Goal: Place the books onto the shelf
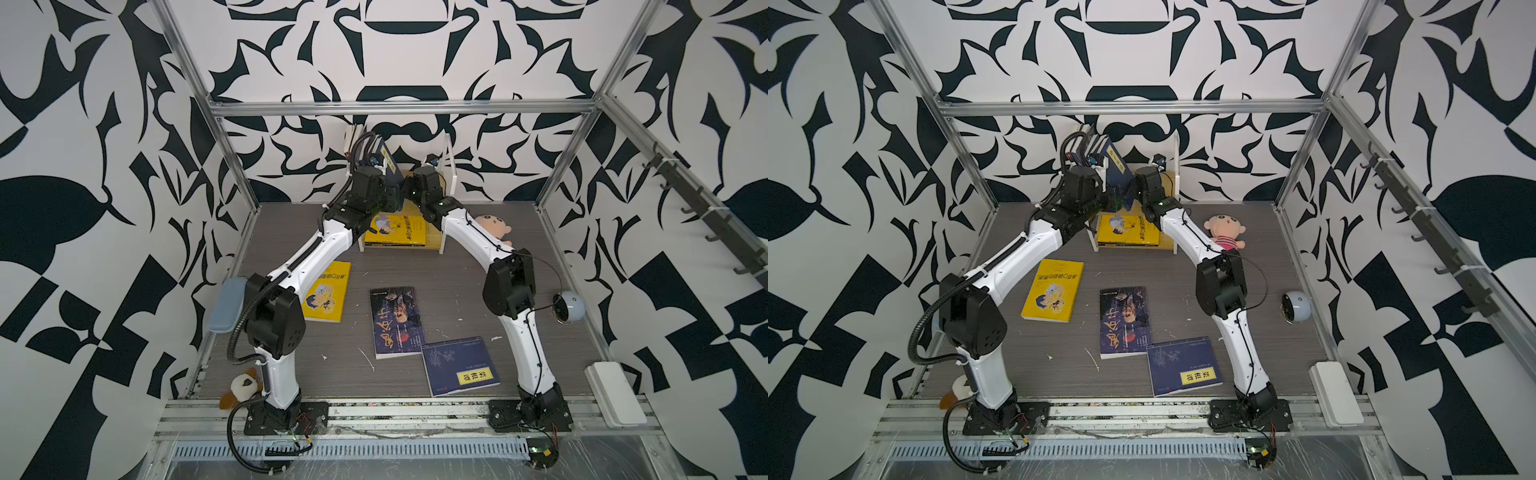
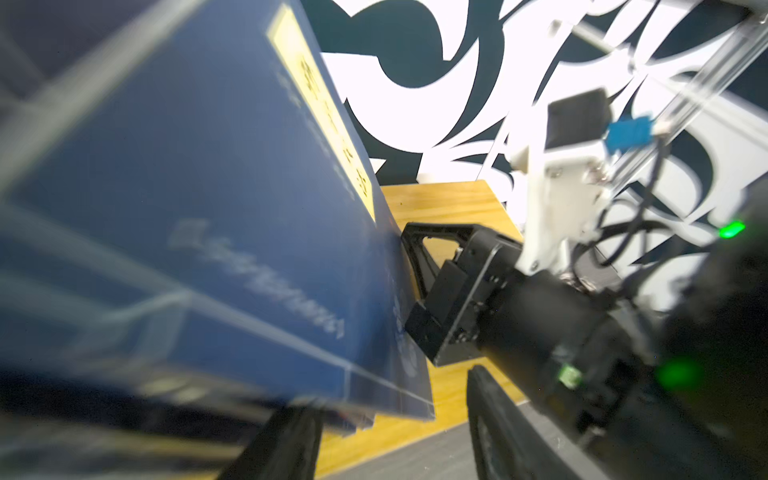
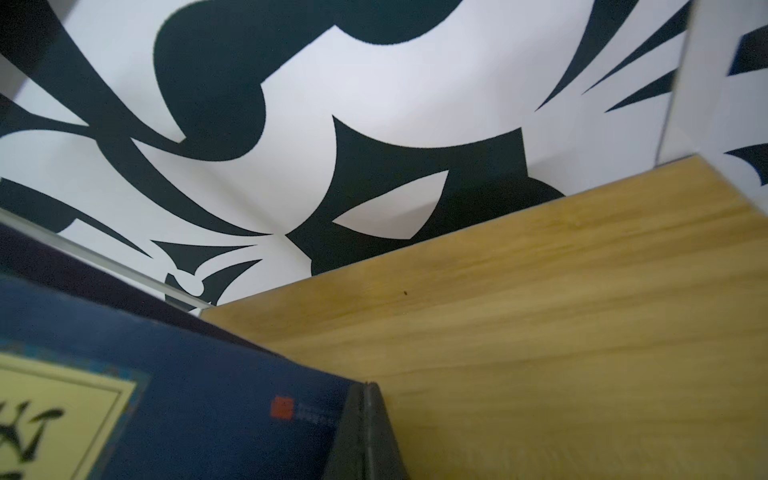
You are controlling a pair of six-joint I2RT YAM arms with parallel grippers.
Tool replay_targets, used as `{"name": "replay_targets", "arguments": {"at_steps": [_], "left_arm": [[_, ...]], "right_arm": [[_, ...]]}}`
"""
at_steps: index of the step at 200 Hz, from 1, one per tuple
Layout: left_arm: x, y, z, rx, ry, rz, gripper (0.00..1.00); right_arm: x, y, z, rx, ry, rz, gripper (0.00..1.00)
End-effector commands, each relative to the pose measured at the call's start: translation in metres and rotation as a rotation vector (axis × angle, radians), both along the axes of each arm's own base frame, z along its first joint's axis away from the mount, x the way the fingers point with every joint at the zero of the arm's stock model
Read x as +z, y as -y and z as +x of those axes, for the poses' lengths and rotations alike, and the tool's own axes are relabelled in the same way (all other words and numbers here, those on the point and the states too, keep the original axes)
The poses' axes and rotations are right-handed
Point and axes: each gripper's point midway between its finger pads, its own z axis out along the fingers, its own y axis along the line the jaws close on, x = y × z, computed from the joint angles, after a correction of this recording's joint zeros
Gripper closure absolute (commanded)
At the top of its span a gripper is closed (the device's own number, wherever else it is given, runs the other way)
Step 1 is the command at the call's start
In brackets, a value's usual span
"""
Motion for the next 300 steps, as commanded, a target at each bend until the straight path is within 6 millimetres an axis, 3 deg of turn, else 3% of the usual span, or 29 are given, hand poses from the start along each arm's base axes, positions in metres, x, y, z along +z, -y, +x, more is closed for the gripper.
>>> {"name": "replay_targets", "arguments": {"at_steps": [1, 24, 90, 144, 183, 204, 208, 214, 266, 300], "left_arm": [[0.037, -0.009, -0.020, -0.060, -0.004, -0.045, 0.30], [0.046, -0.019, -0.033, -0.084, -0.021, -0.041, 0.25], [0.097, -0.054, -0.071, -0.153, -0.036, -0.134, 0.26], [0.123, -0.116, -0.076, -0.086, -0.031, -0.223, 0.25], [0.104, -0.160, -0.075, -0.009, -0.087, -0.228, 0.23], [0.085, -0.177, -0.078, 0.022, -0.135, -0.247, 0.22], [0.081, -0.180, -0.079, 0.029, -0.143, -0.247, 0.22], [0.075, -0.184, -0.081, 0.037, -0.157, -0.247, 0.22], [0.001, -0.193, -0.094, 0.051, -0.309, -0.230, 0.21], [-0.024, -0.196, -0.096, 0.058, -0.346, -0.235, 0.21]], "right_arm": [[-0.047, -0.021, -0.014, 0.031, -0.114, 0.004, 1.00], [-0.051, -0.015, -0.012, -0.019, -0.122, 0.012, 1.00], [-0.052, -0.035, -0.015, -0.010, -0.116, 0.047, 1.00], [-0.051, -0.044, -0.011, 0.020, -0.098, 0.068, 1.00], [-0.054, -0.053, -0.010, 0.048, -0.095, 0.103, 1.00], [-0.041, -0.062, -0.011, 0.078, -0.076, 0.126, 1.00], [-0.053, -0.064, -0.010, 0.080, -0.090, 0.119, 1.00], [-0.054, -0.067, -0.010, 0.086, -0.090, 0.121, 1.00], [-0.049, -0.082, -0.013, 0.134, -0.081, 0.135, 1.00], [-0.042, -0.081, -0.013, 0.138, -0.062, 0.127, 1.00]]}}
